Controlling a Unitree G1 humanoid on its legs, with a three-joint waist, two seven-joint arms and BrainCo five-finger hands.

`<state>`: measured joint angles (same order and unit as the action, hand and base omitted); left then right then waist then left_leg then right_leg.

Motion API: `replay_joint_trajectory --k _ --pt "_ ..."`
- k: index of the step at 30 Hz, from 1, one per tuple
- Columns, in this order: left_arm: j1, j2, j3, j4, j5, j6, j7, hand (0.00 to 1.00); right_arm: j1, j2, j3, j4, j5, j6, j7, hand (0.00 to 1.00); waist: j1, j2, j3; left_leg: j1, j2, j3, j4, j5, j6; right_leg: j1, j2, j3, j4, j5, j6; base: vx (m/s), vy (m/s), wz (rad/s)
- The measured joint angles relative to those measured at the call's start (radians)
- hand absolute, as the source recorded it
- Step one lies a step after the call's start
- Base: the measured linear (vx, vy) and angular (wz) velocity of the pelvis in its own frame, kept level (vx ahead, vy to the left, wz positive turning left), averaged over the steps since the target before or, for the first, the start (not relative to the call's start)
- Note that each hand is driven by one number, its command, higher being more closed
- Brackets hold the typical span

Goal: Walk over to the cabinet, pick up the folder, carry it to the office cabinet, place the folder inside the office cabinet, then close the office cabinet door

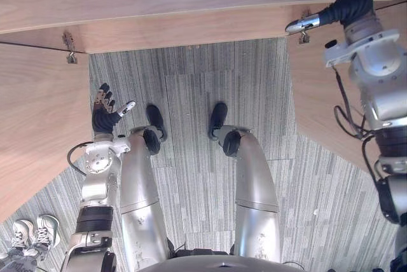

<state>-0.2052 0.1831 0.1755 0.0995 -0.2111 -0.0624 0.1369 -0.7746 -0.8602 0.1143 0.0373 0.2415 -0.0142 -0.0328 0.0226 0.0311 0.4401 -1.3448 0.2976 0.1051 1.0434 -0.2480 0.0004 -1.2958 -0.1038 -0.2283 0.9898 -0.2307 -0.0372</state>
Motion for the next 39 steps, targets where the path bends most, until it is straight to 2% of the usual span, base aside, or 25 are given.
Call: replay_joint_trajectory --k 1,3,5,9,11,15,18,22,26,33,39 --pt "0.0 0.0 0.006 -0.012 0.0 0.0 0.0 0.0 0.035 0.045 -0.035 -0.031 -0.018 -0.003 -0.006 1.0 0.0 0.0 0.0 0.0 0.0 0.0 0.0 0.0 0.0 0.0 0.0 0.0 0.0 0.0 0.0 -0.03 0.017 0.01" --pt "0.0 0.0 0.013 -0.016 0.001 -0.001 0.001 0.0 0.072 0.117 -0.076 -0.066 -0.044 -0.006 -0.032 1.0 -0.002 0.0 0.0 0.0 -0.001 0.0 -0.001 0.0 0.0 0.0 -0.001 0.0 0.0 -0.001 0.0 -0.02 0.007 0.01" --pt "0.0 -0.008 0.019 -0.016 0.004 -0.001 0.004 0.0 0.108 0.226 -0.123 -0.106 -0.076 -0.019 -0.085 1.0 -0.006 0.0 0.0 0.001 -0.004 0.001 -0.003 0.0 0.0 -0.001 -0.003 0.0 0.001 -0.002 0.0 -0.03 0.016 0.04" --pt "-0.001 -0.035 0.017 -0.016 0.05 -0.001 0.011 0.0 0.109 0.368 -0.167 -0.131 -0.153 -0.044 -0.177 1.0 -0.009 -0.002 -0.001 0.001 -0.011 0.006 -0.007 0.003 0.002 -0.007 -0.011 0.005 0.008 -0.002 0.0 -0.03 0.016 0.05" --pt "-0.001 -0.047 0.014 -0.012 0.067 -0.001 0.022 0.0 0.1 0.432 -0.175 -0.143 -0.211 -0.06 -0.23 1.0 -0.008 -0.018 -0.01 0.0 -0.011 0.017 -0.009 0.004 0.002 -0.021 -0.011 0.016 0.015 -0.002 -0.001 -0.04 0.011 -0.01" --pt "-0.001 -0.07 -0.005 -0.011 0.087 -0.003 0.033 0.0 0.098 0.477 -0.175 -0.144 -0.284 -0.07 -0.286 1.0 -0.005 -0.023 -0.012 0.0 -0.01 0.015 -0.008 0.004 0.002 -0.02 -0.011 0.016 0.015 -0.002 -0.002 -0.02 0.007 0.0" --pt "-0.001 -0.076 -0.02 -0.01 0.099 -0.004 0.035 0.0 0.092 0.492 -0.174 -0.144 -0.347 -0.07 -0.317 1.0 0.002 -0.023 -0.012 -0.001 -0.01 0.015 -0.008 0.004 0.001 -0.021 -0.011 0.016 0.016 -0.002 -0.002 -0.02 0.01 0.0" --pt "-0.001 -0.077 -0.02 -0.01 0.107 -0.009 0.041 0.0 0.05 0.494 -0.174 -0.141 -0.404 -0.07 -0.324 1.0 0.007 -0.023 -0.012 -0.011 -0.011 0.014 -0.009 0.008 0.001 -0.032 -0.011 0.016 0.019 -0.002 -0.003 -0.03 0.011 0.01" --pt "-0.001 -0.078 -0.02 -0.008 0.108 -0.013 0.05 0.0 0.002 0.479 -0.173 -0.135 -0.408 -0.069 -0.325 1.0 0.011 -0.023 -0.012 -0.019 -0.015 0.007 -0.012 0.014 -0.002 -0.037 -0.015 0.01 0.022 -0.003 -0.007 -0.03 0.008 0.05" --pt "-0.001 -0.079 -0.021 0.001 0.107 -0.027 0.055 0.0 -0.171 0.343 -0.114 0.003 -0.404 -0.069 -0.317 1.0 0.02 -0.023 -0.012 -0.051 -0.026 -0.003 -0.017 0.029 -0.005 -0.067 -0.028 -0.001 0.036 -0.007 -0.015 -0.03 0.008 0.07" --pt "-0.001 -0.082 -0.022 0.028 0.103 -0.037 0.055 0.0 -0.294 0.299 -0.036 0.121 -0.383 -0.066 -0.302 1.0 0.03 -0.023 -0.012 -0.058 -0.028 -0.009 -0.013 0.03 -0.006 -0.072 -0.031 -0.005 0.044 -0.013 -0.013 -0.01 0.005 0.02"
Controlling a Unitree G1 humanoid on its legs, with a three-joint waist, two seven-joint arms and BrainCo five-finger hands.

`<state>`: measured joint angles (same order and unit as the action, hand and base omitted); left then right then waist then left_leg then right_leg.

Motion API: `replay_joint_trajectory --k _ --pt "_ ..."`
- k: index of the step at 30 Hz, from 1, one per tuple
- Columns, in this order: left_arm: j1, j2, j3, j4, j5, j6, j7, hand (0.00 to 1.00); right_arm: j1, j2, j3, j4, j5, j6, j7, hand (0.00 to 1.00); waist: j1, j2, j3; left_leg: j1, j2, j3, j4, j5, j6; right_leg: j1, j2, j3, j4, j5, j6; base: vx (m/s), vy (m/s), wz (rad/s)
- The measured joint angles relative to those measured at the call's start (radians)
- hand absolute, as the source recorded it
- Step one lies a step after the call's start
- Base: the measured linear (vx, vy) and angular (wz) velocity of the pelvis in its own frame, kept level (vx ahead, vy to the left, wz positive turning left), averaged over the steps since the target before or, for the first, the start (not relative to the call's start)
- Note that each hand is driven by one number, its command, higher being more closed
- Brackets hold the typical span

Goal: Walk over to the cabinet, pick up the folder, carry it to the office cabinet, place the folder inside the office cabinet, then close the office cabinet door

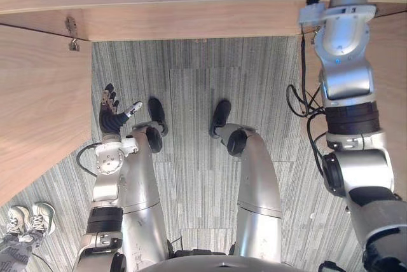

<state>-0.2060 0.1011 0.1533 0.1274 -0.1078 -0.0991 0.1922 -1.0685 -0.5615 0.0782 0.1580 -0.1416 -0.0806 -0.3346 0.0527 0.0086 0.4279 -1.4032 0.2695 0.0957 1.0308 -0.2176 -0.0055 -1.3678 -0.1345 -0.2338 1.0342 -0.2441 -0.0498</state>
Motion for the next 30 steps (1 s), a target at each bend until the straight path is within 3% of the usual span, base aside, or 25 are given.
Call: replay_joint_trajectory --k 7,22,30 --pt "-0.007 -0.001 -0.003 0.001 -0.009 -0.004 0.006 0.0 -0.11 -0.001 0.041 0.104 0.056 0.008 0.007 1.0 0.007 0.0 0.0 -0.066 -0.002 -0.014 0.043 0.0 0.0 -0.063 -0.01 -0.003 0.052 -0.007 -0.008 -0.02 0.01 0.02" --pt "-0.007 0.001 -0.003 0.004 -0.048 -0.012 0.022 0.0 -0.222 -0.038 0.04 0.256 0.219 0.019 0.024 1.0 0.003 0.0 0.0 -0.072 -0.007 -0.018 0.031 0.013 -0.003 -0.067 -0.02 -0.014 0.053 -0.012 -0.014 -0.01 0.005 0.02" --pt "-0.007 0.0 -0.002 0.008 -0.086 -0.021 0.022 0.0 -0.285 -0.038 0.04 0.341 0.335 0.02 0.022 1.0 0.003 0.0 0.0 -0.061 -0.017 -0.015 -0.04 0.07 -0.008 -0.061 -0.027 -0.031 0.008 0.01 -0.018 -0.03 -0.006 0.06"
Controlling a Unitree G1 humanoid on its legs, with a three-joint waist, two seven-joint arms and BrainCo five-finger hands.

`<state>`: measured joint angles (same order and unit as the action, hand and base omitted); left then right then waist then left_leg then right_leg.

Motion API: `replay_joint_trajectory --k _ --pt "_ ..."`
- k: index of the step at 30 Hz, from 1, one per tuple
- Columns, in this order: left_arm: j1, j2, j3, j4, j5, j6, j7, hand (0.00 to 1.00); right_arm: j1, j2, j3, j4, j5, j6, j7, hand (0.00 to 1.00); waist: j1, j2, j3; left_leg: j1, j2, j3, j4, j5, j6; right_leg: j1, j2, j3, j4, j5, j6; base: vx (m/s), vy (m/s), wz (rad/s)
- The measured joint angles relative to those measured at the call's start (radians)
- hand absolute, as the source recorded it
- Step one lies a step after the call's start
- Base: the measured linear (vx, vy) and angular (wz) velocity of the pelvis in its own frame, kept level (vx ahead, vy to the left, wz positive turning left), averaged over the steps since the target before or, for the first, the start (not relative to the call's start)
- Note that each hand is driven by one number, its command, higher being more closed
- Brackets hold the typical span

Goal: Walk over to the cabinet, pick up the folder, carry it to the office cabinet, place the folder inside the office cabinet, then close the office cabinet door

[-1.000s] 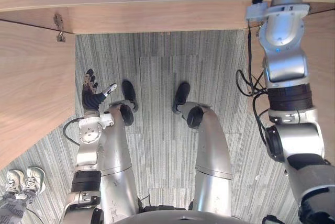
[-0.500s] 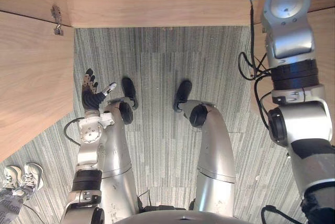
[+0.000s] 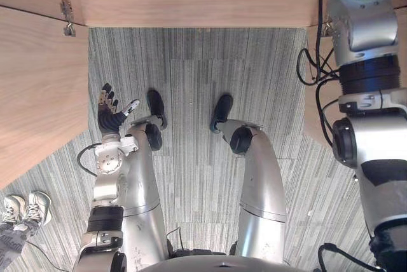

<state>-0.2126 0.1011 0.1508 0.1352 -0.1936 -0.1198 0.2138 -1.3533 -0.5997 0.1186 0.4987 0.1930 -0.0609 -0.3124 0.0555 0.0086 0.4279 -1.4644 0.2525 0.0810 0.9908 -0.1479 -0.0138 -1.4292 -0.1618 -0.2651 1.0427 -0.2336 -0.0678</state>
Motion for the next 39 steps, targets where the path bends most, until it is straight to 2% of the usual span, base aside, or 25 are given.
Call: replay_joint_trajectory --k 7,10,11,15,17,18,21,23,25,27,28,34,35,39 --pt "0.004 -0.002 -0.007 0.006 -0.001 0.0 -0.003 0.0 -0.005 -0.001 -0.002 0.0 0.037 0.001 -0.002 1.0 -0.006 0.0 0.0 0.012 0.004 -0.015 0.006 0.006 -0.003 0.024 0.002 -0.016 0.0 0.003 -0.005 -0.03 -0.012 0.01" --pt "0.003 -0.001 -0.014 0.007 0.0 0.0 -0.006 0.0 0.046 -0.002 -0.004 -0.107 0.035 -0.002 -0.001 1.0 -0.005 0.0 0.0 0.023 0.013 -0.018 0.022 -0.004 -0.001 0.042 0.008 -0.017 0.003 0.003 -0.005 -0.03 0.007 -0.09" --pt "-0.001 -0.002 -0.018 0.011 0.001 0.001 -0.009 0.0 0.097 -0.004 -0.004 -0.2 0.03 -0.006 0.0 1.0 -0.005 0.0 0.0 0.026 0.017 -0.02 0.037 -0.011 0.0 0.048 0.011 -0.017 0.008 0.002 -0.005 -0.02 0.011 -0.07" --pt "-0.016 -0.002 -0.031 0.034 0.006 0.011 -0.01 0.0 0.252 0.005 -0.007 -0.34 -0.005 -0.014 0.003 1.0 -0.007 0.0 0.0 0.07 0.021 -0.016 0.057 -0.031 0.002 0.091 0.013 -0.007 0.02 -0.007 0.0 -0.02 0.01 -0.04" --pt "-0.019 -0.003 -0.035 0.036 0.019 0.015 -0.01 0.0 0.366 0.026 -0.02 -0.458 -0.005 -0.023 0.004 1.0 -0.009 -0.002 -0.001 0.108 0.026 -0.007 0.057 -0.045 -0.003 0.125 0.021 0.002 0.012 -0.008 0.002 -0.03 0.017 -0.14" --pt "-0.019 -0.002 -0.034 0.038 0.03 0.022 -0.01 0.0 0.454 0.063 -0.024 -0.557 -0.005 -0.033 0.005 1.0 -0.012 -0.004 -0.003 0.148 0.039 0.002 0.054 -0.057 -0.006 0.161 0.03 0.006 -0.005 -0.007 0.004 -0.03 0.02 -0.25" --pt "-0.02 -0.004 -0.034 0.048 0.052 0.03 -0.011 0.0 0.591 0.123 -0.025 -0.691 -0.005 -0.055 0.011 1.0 -0.027 -0.016 -0.009 0.219 0.047 0.025 0.033 -0.071 -0.003 0.23 0.03 0.001 -0.04 -0.005 0.008 -0.03 0.027 -0.19" --pt "-0.019 -0.007 -0.036 0.084 0.073 0.038 -0.022 0.0 0.728 0.182 -0.02 -0.784 -0.005 -0.082 0.048 1.0 -0.034 -0.043 -0.037 0.297 0.058 0.051 -0.003 -0.081 0.001 0.301 0.03 -0.01 -0.093 0.003 0.021 -0.02 0.026 -0.24" --pt "-0.015 -0.018 -0.038 0.105 0.084 0.042 -0.026 0.0 0.829 0.227 0.001 -0.829 -0.012 -0.101 0.07 1.0 -0.045 -0.053 -0.054 0.368 0.061 0.06 -0.041 -0.082 0.0 0.382 0.03 -0.029 -0.15 0.011 0.031 0.02 0.03 -0.11" --pt "0.015 -0.03 -0.047 0.125 0.093 0.045 -0.027 0.0 0.944 0.284 0.059 -0.841 -0.042 -0.113 0.099 1.0 -0.055 -0.072 -0.092 0.462 0.059 0.083 -0.092 -0.082 0.0 0.472 0.035 -0.029 -0.214 0.027 0.036 0.08 0.043 -0.06" --pt "0.043 -0.037 -0.06 0.13 0.1 0.046 -0.03 0.0 1.013 0.307 0.098 -0.841 -0.044 -0.119 0.121 1.0 -0.056 -0.073 -0.123 0.513 0.058 0.089 -0.122 -0.082 0.003 0.524 0.044 -0.029 -0.258 0.037 0.037 0.1 0.038 -0.06" --pt "0.164 -0.064 -0.099 0.171 0.133 0.045 -0.045 0.0 1.299 0.422 0.222 -0.772 -0.145 -0.139 0.221 1.0 -0.056 -0.075 -0.205 0.771 0.027 0.14 -0.28 -0.083 0.003 0.78 0.057 -0.023 -0.452 0.083 0.062 0.14 0.055 0.02" --pt "0.192 -0.064 -0.117 0.192 0.14 0.045 -0.046 0.0 1.361 0.451 0.227 -0.688 -0.182 -0.137 0.245 1.0 -0.056 -0.074 -0.231 0.832 0.015 0.148 -0.322 -0.081 0.003 0.843 0.058 -0.023 -0.502 0.094 0.072 0.14 0.068 0.05" --pt "0.231 -0.06 -0.163 0.257 0.161 0.043 -0.048 0.0 1.44 0.51 0.2 -0.437 -0.226 -0.128 0.265 1.0 -0.057 -0.076 -0.269 0.962 -0.026 0.17 -0.451 -0.048 0.001 0.97 0.058 -0.017 -0.638 0.141 0.088 0.13 0.069 0.05"
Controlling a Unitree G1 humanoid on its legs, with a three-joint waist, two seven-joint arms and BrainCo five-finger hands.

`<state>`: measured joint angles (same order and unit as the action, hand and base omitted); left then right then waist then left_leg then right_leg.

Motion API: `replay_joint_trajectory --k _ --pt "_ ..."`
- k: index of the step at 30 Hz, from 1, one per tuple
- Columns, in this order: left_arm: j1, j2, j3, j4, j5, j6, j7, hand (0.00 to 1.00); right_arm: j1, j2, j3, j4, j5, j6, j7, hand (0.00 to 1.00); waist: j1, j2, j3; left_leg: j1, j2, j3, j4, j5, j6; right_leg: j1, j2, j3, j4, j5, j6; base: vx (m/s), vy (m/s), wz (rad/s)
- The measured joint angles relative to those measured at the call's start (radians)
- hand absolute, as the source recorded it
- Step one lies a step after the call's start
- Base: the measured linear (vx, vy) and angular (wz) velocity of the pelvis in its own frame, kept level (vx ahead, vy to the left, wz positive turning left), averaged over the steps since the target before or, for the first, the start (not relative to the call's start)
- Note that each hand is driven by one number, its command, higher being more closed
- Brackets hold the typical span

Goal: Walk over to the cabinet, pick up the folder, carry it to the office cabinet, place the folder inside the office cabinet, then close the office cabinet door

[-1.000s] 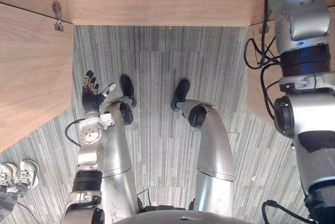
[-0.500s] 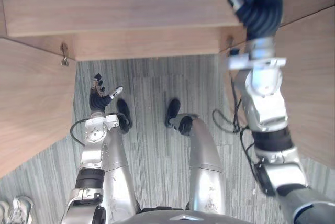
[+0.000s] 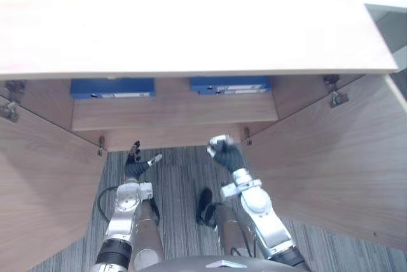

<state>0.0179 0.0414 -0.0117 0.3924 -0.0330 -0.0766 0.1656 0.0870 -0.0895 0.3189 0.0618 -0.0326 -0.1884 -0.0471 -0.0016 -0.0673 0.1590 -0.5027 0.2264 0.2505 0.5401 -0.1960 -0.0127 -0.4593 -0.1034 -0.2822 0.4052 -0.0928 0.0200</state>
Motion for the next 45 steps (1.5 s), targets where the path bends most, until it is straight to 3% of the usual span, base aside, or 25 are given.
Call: replay_joint_trajectory --k 4,9,10,14,21,38,45 --pt "-0.008 0.018 -0.029 0.126 0.018 -0.001 -0.007 0.0 -0.036 0.03 -0.071 0.357 -0.079 0.033 0.0 1.0 -0.007 0.004 -0.029 0.113 -0.052 0.024 -0.184 0.083 0.0 0.125 0.016 0.006 -0.229 0.113 0.012 0.1 0.018 0.03" --pt "-0.004 0.037 -0.03 0.183 0.019 -0.002 -0.008 0.0 -0.075 0.03 -0.16 0.576 -0.133 0.065 -0.029 1.0 -0.011 0.018 -0.04 0.238 -0.097 0.051 -0.315 0.135 0.001 0.251 0.023 0.035 -0.405 0.206 0.019 0.04 0.019 -0.14" --pt "-0.004 0.037 -0.03 0.199 0.022 -0.003 -0.017 0.0 -0.083 0.031 -0.183 0.622 -0.136 0.068 -0.032 0.0 -0.011 0.021 -0.051 0.26 -0.105 0.051 -0.336 0.142 0.002 0.27 0.023 0.039 -0.421 0.213 0.02 0.01 0.016 -0.07" --pt "0.004 0.035 -0.031 0.266 0.053 -0.006 -0.027 0.0 -0.078 0.033 -0.236 0.717 -0.171 0.092 -0.061 0.0 -0.015 0.02 -0.094 0.331 -0.135 0.049 -0.417 0.166 -0.001 0.305 0.016 0.056 -0.441 0.211 0.03 -0.01 0.021 -0.08" --pt "0.019 0.035 -0.03 0.38 0.077 0.0 -0.027 0.0 -0.035 0.044 -0.347 0.795 -0.16 0.139 -0.096 0.0 -0.033 0.018 -0.119 0.461 -0.2 -0.007 -0.625 0.254 0.005 0.354 0.001 0.094 -0.476 0.213 0.049 -0.02 0.053 -0.06" --pt "0.052 0.036 -0.031 0.49 0.078 0.015 -0.027 0.0 0.008 0.083 -0.501 0.852 -0.065 0.149 -0.123 0.0 -0.062 0.013 -0.14 0.555 -0.235 0.062 -0.627 0.214 0.03 0.413 -0.016 0.189 -0.488 0.22 0.077 0.01 0.03 -0.12" --pt "0.055 0.036 -0.04 0.49 0.086 0.018 -0.027 0.0 0.104 0.085 -0.616 0.706 -0.024 0.144 -0.153 0.0 -0.091 0.017 -0.153 0.565 -0.237 0.122 -0.626 0.188 0.026 0.388 -0.008 0.258 -0.489 0.218 0.08 0.01 0.0 -0.23"
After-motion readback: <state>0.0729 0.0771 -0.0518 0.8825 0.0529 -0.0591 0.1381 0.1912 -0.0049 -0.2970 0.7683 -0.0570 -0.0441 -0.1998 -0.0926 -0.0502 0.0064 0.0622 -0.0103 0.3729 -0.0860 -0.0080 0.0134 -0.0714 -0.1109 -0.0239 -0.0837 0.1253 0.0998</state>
